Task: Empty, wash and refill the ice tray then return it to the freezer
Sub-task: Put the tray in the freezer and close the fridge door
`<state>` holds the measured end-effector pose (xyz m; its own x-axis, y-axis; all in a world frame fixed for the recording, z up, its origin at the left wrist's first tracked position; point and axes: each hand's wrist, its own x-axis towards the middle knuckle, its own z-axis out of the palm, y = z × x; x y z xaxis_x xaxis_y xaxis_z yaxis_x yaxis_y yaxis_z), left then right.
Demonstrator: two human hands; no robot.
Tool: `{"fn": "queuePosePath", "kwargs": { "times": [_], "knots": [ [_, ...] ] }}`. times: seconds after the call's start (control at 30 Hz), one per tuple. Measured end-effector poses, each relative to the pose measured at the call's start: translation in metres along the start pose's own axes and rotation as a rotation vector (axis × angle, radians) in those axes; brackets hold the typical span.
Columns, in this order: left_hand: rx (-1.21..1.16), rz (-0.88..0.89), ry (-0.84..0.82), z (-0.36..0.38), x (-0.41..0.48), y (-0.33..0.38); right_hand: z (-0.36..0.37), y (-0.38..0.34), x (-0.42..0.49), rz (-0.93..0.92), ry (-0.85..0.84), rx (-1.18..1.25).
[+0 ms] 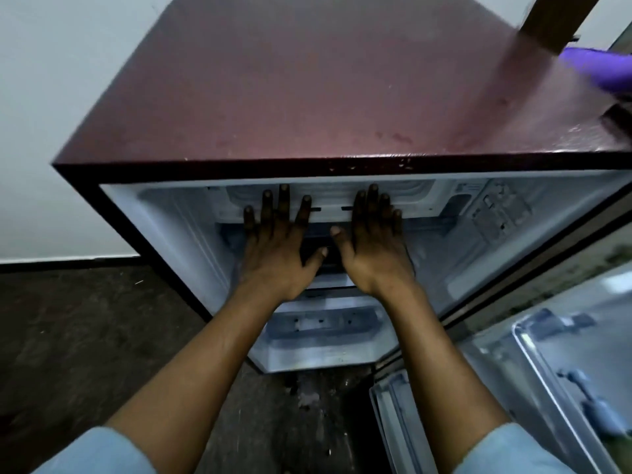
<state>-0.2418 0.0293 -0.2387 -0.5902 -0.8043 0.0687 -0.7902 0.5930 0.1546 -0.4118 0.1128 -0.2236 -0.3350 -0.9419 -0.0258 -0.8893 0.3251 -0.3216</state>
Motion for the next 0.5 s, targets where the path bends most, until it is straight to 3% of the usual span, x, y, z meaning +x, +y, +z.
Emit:
{"fn": "queuePosePath", "kwargs": {
  "times": [0.27, 0.5],
  "knots": [
    [0.016, -0.025, -0.364, -0.051, -0.049, 0.007, -0.027, -0.023, -0.064, 0.092, -0.232, -0.01],
    [0.094, 0.076, -0.245, -0.073, -0.138, 0.021, -0.048, -0.035, -0.158, 0.098, -0.209, 0.013]
  ]
}}
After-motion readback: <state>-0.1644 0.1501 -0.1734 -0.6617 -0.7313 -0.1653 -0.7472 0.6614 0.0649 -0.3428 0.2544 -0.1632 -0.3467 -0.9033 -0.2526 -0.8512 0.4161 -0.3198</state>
